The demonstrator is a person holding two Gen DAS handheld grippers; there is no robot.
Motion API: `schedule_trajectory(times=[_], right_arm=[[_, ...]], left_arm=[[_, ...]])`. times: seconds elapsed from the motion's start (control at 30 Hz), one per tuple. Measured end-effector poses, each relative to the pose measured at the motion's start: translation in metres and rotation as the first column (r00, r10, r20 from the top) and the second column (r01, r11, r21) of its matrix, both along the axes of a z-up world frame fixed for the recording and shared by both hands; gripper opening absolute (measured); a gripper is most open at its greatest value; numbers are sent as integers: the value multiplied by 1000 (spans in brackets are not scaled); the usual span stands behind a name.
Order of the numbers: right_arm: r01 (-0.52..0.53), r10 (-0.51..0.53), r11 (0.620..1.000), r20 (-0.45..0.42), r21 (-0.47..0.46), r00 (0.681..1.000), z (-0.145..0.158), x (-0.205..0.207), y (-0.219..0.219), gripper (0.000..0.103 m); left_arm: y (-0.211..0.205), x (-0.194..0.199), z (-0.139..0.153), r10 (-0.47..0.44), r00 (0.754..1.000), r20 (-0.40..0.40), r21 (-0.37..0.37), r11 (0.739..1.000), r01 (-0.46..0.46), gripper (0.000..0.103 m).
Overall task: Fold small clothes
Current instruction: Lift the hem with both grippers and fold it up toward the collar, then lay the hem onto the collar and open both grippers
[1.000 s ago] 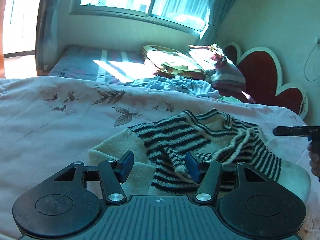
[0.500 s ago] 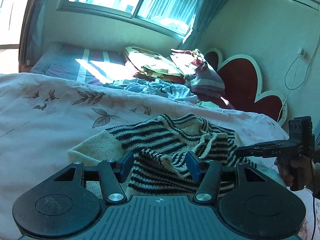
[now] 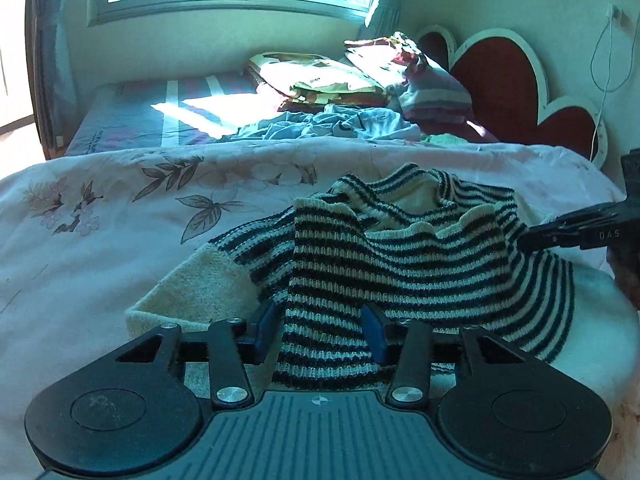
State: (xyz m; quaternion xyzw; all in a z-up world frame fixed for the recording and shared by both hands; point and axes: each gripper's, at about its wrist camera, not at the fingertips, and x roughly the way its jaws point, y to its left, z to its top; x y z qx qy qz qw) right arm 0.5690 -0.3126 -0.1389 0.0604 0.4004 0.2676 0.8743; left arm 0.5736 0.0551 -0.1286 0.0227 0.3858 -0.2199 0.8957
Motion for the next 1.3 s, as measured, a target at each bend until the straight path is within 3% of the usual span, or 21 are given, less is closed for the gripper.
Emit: schedule_trajectory(times=[0.03,0.1,0.17,0.3,0.37,0.43,0.5,0.63,0.7,0.77,0.8,0.87,0.93,0.97,1.07,1.17,1.3], right_arm=[[-8,8,1000,18,-6,1000,1,-2,1,7],[-11,12,1000,96,-16,995,9,-11,1,6],[23,-19,1000,178,-22,984,20,-20,-4,6],[152,-137,988,278,-31,951,35,-18,-22,5],[193,-172,979,253,-59,952,29,-8,-24,5],[210,-180,966,190,-149,965,9,5,-13,5],[218,-189,958,163,-185,968,-7,9,-9,5],[235,-210,959,156,-161,965,-10,9,-13,5],[232,-214,963,133,-138,968,-6,10,-16,11],[261,-256,965,116,-28,960,6,3,-31,25],[267,-267,964,111,16,957,10,-4,-40,25],[269,-272,962,99,37,957,15,-20,-55,25],[270,-273,962,70,49,959,13,-30,-63,25],[259,-262,964,44,66,964,9,-32,-63,24],[232,-234,971,31,54,972,2,-33,-47,24],[217,-218,976,47,17,975,-1,-30,-26,24],[181,-169,978,110,-107,979,0,-30,-2,23]], left_arm=[[-3,1,0,-5,1000,-2,11,1000,6,7],[-6,-10,7,12,996,94,19,1000,-14,7],[3,-24,16,51,983,177,-34,998,-46,6],[26,-36,24,236,934,268,-86,972,-220,6],[28,-26,16,273,936,220,-81,962,-262,6],[11,-11,-3,243,959,144,28,968,-249,6],[-1,-8,-9,230,959,164,90,965,-247,6],[-3,-9,-7,226,960,167,106,964,-245,7],[-6,-11,-7,226,959,171,107,963,-246,7],[-6,-13,-5,221,959,175,108,964,-242,7],[-5,-17,0,221,958,184,103,965,-243,7],[0,-24,11,243,950,197,83,961,-263,17],[6,-40,23,289,919,268,57,948,-314,68],[6,-46,27,291,914,284,41,948,-315,69],[-12,-53,33,230,935,270,16,970,-244,68],[-42,-54,26,129,959,251,74,986,-152,68],[-63,-51,3,88,983,162,123,986,-109,68]])
